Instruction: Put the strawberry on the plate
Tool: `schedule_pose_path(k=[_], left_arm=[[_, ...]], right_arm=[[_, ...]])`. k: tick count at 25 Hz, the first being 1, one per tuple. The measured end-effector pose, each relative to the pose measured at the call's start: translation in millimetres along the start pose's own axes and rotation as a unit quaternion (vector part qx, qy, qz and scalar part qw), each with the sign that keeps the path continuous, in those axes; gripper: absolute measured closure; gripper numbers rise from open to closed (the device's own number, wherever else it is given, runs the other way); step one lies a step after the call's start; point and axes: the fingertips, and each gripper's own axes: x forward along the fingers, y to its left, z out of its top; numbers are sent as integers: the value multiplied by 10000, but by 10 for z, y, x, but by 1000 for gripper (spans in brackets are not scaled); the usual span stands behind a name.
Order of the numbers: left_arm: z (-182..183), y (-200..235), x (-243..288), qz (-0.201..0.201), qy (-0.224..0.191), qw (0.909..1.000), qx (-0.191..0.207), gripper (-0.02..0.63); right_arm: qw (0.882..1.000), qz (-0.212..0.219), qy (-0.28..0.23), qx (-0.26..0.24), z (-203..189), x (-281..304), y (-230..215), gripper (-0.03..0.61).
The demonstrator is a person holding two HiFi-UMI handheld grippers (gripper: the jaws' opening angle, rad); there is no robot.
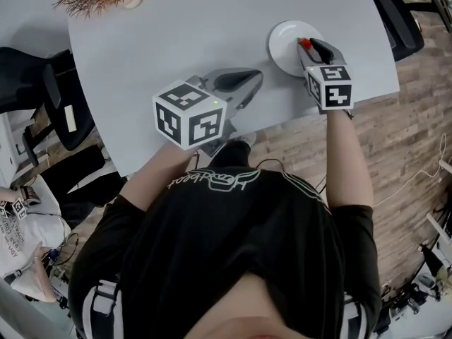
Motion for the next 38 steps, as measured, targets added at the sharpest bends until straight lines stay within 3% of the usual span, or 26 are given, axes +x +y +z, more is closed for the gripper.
schedule_pose_path(k=[14,22,31,38], left_arm=[[41,5,-89,81,-29,9999,109,606],[2,-15,-145,134,-69,9998,101,606],[-17,-199,-218,91,-163,9995,248,606],[-24,-436,-393,71,-327,9987,383,606]], right_arm=[[9996,19,146,-222,-1,25,32,453],[9997,72,88,-226,34,-29,54,419],[9992,-73,-315,-233,217,-449,116,405],[9942,48,-1056,-204,562,-1054,399,408]])
